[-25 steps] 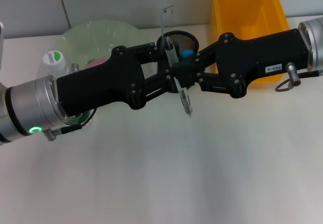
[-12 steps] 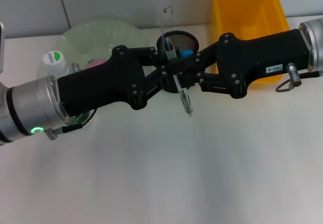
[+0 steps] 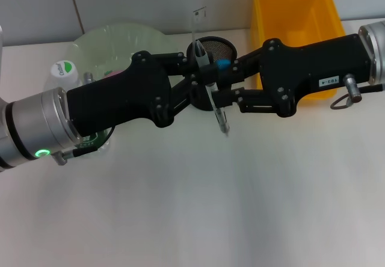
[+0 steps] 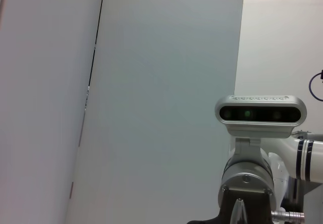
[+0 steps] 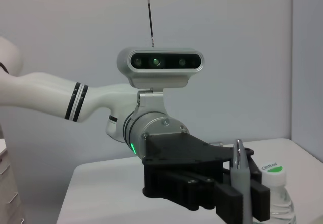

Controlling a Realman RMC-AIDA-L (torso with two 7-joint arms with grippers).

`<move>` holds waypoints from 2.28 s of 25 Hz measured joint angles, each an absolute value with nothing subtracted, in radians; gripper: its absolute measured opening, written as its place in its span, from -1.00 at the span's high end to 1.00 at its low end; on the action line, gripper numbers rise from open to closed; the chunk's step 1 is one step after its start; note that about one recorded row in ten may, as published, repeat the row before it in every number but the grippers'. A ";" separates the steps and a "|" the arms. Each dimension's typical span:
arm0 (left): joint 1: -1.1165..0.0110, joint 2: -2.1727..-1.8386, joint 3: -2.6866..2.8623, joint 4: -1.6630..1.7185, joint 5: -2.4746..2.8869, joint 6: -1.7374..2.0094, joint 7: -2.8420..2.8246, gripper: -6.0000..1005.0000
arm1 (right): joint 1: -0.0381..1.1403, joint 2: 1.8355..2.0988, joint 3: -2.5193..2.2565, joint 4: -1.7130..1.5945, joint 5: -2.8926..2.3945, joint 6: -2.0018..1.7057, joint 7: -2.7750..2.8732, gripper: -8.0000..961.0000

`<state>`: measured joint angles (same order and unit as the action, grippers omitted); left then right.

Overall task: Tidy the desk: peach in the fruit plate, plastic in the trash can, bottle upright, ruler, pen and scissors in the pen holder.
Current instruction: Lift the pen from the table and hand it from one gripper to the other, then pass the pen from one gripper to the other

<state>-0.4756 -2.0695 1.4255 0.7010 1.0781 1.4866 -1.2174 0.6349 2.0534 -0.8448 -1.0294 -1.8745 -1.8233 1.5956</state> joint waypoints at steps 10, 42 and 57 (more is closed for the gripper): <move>-0.475 -2.069 1.424 0.701 1.077 1.486 -1.219 0.71 | 0.631 2.059 -0.836 -1.035 -1.874 -1.825 1.596 0.08; -0.407 -2.076 1.433 0.575 0.466 1.560 -1.471 0.71 | 0.412 2.078 -0.702 -0.811 -1.422 -1.897 1.068 -0.49; -0.425 -2.079 1.743 0.532 -0.020 1.512 -1.546 0.70 | 0.564 2.084 -0.703 -0.591 -1.396 -1.840 0.658 -0.49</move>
